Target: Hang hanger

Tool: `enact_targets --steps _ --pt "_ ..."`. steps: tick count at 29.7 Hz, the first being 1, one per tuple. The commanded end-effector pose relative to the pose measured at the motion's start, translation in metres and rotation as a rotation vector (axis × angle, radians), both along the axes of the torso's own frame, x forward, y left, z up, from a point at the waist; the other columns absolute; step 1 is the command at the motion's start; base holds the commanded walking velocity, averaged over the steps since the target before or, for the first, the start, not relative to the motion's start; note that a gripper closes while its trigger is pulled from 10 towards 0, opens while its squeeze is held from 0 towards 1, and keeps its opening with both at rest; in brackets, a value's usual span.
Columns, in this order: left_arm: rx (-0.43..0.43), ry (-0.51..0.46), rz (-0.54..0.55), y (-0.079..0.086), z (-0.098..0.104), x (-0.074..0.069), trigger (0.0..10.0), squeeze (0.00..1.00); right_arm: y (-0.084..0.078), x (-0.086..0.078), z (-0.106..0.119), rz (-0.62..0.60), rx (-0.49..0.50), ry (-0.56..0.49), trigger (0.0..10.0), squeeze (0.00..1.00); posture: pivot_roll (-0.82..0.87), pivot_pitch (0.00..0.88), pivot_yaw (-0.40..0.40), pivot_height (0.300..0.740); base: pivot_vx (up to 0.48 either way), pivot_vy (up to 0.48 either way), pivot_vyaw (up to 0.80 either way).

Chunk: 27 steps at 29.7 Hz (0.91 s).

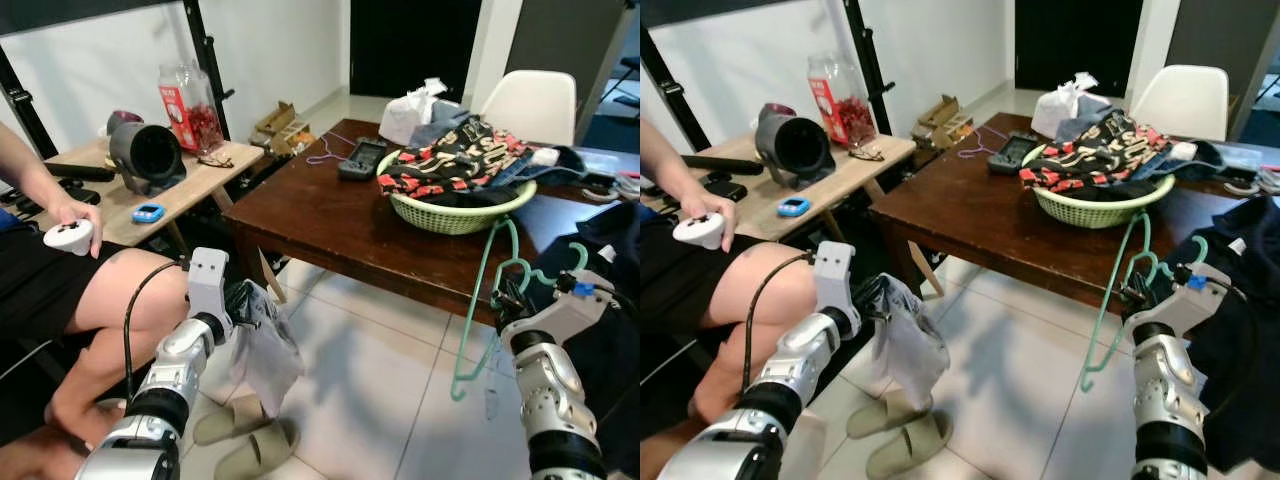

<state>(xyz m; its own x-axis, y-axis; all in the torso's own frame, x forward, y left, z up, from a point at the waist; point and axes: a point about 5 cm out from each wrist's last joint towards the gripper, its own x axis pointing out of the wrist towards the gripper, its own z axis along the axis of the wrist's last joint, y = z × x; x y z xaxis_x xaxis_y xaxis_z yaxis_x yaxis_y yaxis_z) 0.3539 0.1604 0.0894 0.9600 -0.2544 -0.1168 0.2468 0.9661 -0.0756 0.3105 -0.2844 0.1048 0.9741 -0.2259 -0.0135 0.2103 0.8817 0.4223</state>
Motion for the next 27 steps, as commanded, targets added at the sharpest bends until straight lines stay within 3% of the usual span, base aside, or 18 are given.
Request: enact_targets --steps 1,9,21,27 --pt "0.013 0.002 0.01 0.0068 -0.0015 -0.0015 10.0 0.0 0.0082 0.0015 -0.0066 0.027 0.016 0.022 10.0 0.0 0.01 0.012 0.045 0.74 -0.3 0.0 0.0" --pt "0.011 0.001 0.008 0.0065 -0.0013 -0.0013 10.0 0.0 0.0078 0.0019 -0.0072 0.029 0.015 0.028 10.0 0.0 0.0 0.014 0.045 0.74 -0.303 0.0 0.0" --pt "-0.002 -0.001 0.005 0.0065 -0.0008 -0.0014 10.0 0.0 0.0089 0.0026 -0.0086 0.047 0.016 0.044 10.0 0.0 0.0 0.021 0.048 0.74 -0.304 0.0 -0.73" --pt "-0.005 -0.004 0.002 0.0063 -0.0012 -0.0023 10.0 0.0 0.0165 0.0039 -0.0088 0.141 0.013 0.041 10.0 0.0 0.01 0.021 0.034 0.74 -0.241 0.0 -0.74"
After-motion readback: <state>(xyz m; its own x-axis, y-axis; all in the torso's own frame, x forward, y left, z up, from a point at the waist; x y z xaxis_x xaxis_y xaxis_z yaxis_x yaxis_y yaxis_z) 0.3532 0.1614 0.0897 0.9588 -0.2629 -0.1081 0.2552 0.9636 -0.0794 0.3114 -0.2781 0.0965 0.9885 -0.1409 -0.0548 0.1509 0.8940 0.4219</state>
